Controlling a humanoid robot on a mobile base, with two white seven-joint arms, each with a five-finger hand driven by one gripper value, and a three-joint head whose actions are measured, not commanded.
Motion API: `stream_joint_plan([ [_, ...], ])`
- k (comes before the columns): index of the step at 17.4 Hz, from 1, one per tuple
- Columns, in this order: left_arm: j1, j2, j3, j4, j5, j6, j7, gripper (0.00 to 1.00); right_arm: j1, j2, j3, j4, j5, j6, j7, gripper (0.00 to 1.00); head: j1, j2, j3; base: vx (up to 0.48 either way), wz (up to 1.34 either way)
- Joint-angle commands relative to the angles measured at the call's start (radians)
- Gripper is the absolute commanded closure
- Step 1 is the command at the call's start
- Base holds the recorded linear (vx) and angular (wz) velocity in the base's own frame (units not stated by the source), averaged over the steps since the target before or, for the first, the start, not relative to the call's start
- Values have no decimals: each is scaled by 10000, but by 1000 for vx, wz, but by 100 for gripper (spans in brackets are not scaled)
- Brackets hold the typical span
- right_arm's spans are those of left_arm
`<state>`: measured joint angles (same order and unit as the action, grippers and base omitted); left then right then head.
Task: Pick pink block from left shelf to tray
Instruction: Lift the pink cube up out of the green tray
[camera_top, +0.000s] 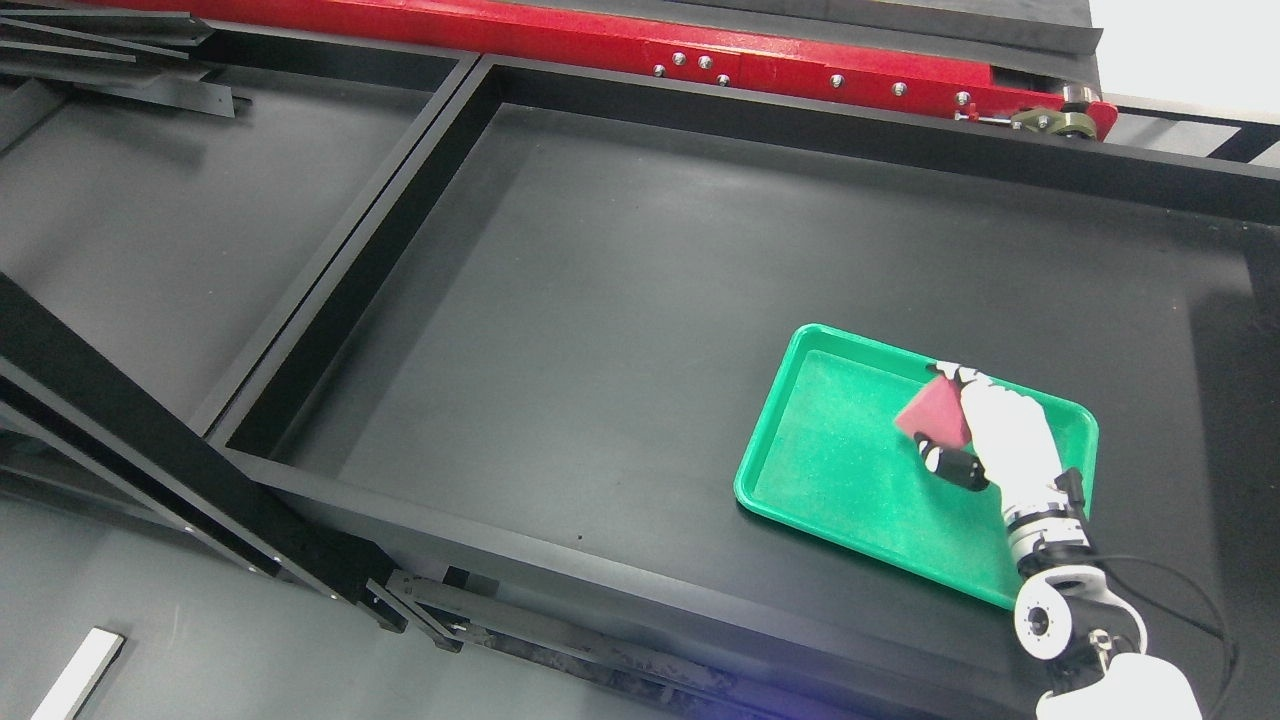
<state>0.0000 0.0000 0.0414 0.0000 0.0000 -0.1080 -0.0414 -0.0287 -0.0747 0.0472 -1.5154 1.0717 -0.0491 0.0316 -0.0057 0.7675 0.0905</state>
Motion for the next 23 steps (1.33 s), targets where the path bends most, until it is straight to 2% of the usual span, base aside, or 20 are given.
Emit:
stream_joint_plan([
  [1,-230,175,0,-175,-15,-9,0,0,-97,-143,-871,-891,-300,-183,-2447,98,0,0,0,-1,-19],
  [7,-230,175,0,-175,-15,-9,0,0,-50,-357,-978,-999,-699,-260,-2556,98,0,0,0,1,3],
  [23,-230,175,0,-175,-15,-9,0,0,-81,-327,-886,-830,-976,-260,-2495,97,0,0,0,-19,67],
])
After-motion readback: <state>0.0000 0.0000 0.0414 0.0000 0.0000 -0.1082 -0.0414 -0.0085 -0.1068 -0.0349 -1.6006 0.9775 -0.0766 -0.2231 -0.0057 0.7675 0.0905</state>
